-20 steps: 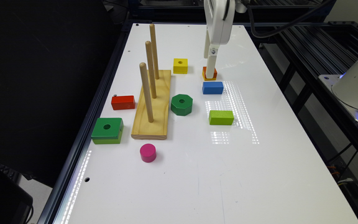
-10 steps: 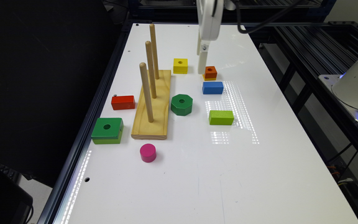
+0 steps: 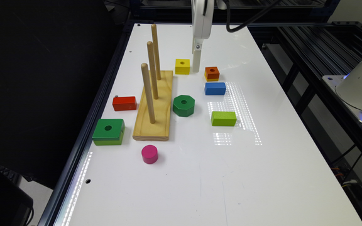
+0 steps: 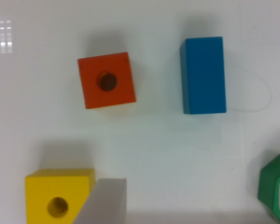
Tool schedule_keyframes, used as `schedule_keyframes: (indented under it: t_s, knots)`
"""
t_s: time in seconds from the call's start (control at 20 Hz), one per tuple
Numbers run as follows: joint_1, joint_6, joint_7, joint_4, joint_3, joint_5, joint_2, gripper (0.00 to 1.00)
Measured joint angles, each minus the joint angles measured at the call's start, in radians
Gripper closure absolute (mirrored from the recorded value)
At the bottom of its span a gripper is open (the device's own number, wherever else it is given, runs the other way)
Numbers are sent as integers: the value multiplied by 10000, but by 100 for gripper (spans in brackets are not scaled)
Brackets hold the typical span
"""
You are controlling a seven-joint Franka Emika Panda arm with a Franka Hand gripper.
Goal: Pick up yellow block.
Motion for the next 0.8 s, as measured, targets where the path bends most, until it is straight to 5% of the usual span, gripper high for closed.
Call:
schedule_keyframes:
  t_s: [0.2, 0.6, 0.8]
  knots:
    - [-302, -4, -319, 305, -11, -5, 236, 0]
    - [-525, -46, -517, 749, -52, -69, 616, 0]
    - [-811, -53, -891, 867, -140, -74, 676, 0]
